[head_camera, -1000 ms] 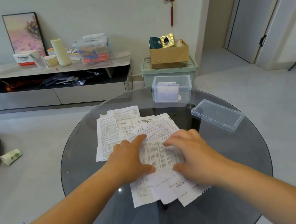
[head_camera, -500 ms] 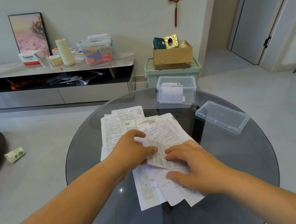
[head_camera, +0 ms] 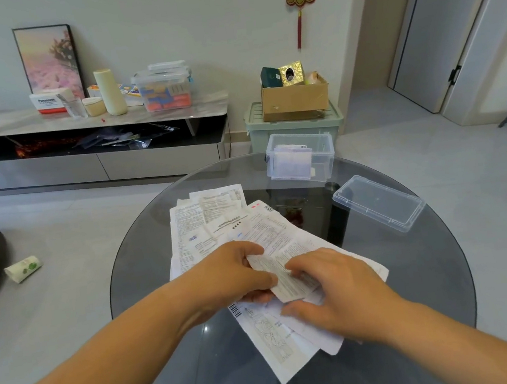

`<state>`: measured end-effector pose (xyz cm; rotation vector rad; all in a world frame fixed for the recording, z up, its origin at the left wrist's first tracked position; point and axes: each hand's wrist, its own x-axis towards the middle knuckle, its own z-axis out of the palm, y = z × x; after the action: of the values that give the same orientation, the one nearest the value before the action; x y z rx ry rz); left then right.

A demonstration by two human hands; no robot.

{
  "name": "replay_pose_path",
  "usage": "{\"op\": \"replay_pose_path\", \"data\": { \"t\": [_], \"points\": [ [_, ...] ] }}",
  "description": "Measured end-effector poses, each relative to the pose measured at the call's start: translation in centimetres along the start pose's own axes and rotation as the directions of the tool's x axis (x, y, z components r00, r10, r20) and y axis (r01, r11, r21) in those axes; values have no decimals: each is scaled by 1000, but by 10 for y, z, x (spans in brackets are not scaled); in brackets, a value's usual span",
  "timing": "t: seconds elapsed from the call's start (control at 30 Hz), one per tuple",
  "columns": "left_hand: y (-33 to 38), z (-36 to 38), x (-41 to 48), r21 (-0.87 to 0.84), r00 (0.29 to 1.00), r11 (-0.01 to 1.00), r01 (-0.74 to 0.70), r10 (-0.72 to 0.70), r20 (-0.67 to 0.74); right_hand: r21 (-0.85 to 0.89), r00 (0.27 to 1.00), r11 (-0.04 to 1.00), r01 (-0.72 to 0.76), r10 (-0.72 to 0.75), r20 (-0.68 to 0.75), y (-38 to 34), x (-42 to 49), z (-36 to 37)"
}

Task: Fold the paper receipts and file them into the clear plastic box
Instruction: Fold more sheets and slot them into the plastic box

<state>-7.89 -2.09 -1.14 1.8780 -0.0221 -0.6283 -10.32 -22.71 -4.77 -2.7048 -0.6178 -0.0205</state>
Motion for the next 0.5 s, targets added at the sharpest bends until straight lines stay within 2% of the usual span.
{"op": "replay_pose_path", "data": {
  "t": [0.1, 0.17, 0.27, 0.37, 0.5],
  "points": [
    [2, -6, -3, 87, 996, 994, -64, 58, 75, -39, 997, 998, 40, -43, -66, 1, -3, 7],
    [0, -9, -4, 240, 990, 962, -128, 111, 83, -17, 992, 999, 47, -48, -118, 3, -5, 11],
    [-6, -8, -1, 623, 960, 753, -210, 279, -13, 43, 989, 998, 52, -45, -140, 6, -7, 14],
    [-14, -3, 3, 691, 921, 653, -310, 386, 48, 107, 993, 993, 50, -38, -113, 9, -9, 12],
    [-18, 2, 6, 742, 915, 603, -293, 403, 33, 197, 996, 980, -7, 26, -91, 13, -12, 6]
  ]
}}
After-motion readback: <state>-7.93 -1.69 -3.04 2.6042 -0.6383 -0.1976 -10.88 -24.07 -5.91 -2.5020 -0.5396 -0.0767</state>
